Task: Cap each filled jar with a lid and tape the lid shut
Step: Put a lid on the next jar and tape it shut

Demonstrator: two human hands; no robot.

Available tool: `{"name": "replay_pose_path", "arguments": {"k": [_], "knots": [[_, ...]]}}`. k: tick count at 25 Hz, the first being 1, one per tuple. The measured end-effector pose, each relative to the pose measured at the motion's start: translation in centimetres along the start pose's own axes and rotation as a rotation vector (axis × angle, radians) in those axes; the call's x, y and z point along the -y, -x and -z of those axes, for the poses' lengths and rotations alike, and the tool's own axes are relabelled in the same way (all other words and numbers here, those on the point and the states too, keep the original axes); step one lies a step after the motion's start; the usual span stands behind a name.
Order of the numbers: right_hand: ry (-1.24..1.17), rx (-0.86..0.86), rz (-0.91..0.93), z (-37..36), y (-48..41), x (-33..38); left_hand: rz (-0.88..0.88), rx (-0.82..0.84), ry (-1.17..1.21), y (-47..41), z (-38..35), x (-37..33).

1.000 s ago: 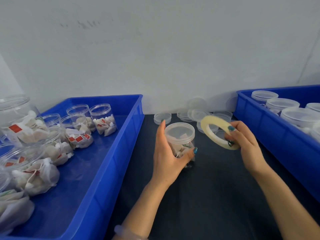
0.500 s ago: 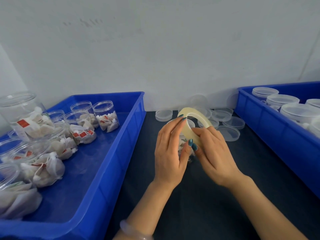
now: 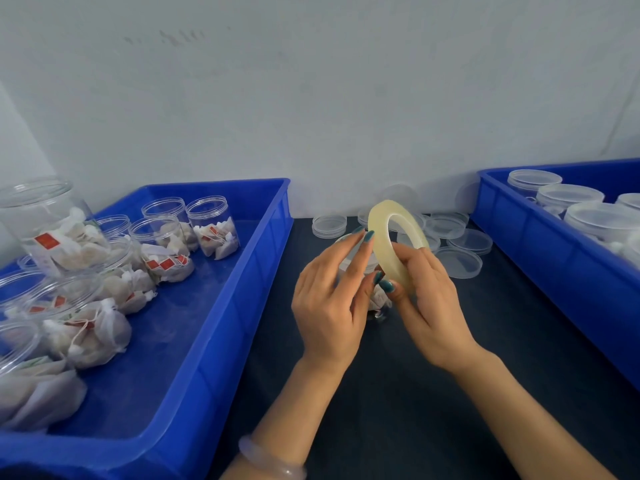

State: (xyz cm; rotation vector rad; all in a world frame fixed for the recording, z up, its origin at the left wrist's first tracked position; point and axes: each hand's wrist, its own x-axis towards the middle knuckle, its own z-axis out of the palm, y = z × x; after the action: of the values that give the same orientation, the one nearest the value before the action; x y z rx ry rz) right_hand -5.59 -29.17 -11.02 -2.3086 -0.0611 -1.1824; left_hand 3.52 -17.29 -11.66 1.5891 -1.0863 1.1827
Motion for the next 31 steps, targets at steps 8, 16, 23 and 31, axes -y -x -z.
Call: {"name": "replay_pose_path", "arguments": {"k": [8, 16, 23, 31], "knots": [[0.085, 0.016, -0.058, -0.2, 0.2, -0.4, -0.050, -0.055, -0.014, -0.2, 0.5, 0.5], [0.105, 0.091, -0.008, 0.1, 0.2, -0.3, 0.275, 0.032, 0.436, -0.6, 0.7, 0.4], [0.166, 0.122, -0.004, 0.0, 0.2, 0.0, 0.235, 0.060, 0.257, -0.2, 0.6, 0.3], [-0.001, -0.058, -0.113, 1.2, -0.4, 1.0, 0.268, 0.071, 0.275, -1.1, 1.4, 1.5]]}}
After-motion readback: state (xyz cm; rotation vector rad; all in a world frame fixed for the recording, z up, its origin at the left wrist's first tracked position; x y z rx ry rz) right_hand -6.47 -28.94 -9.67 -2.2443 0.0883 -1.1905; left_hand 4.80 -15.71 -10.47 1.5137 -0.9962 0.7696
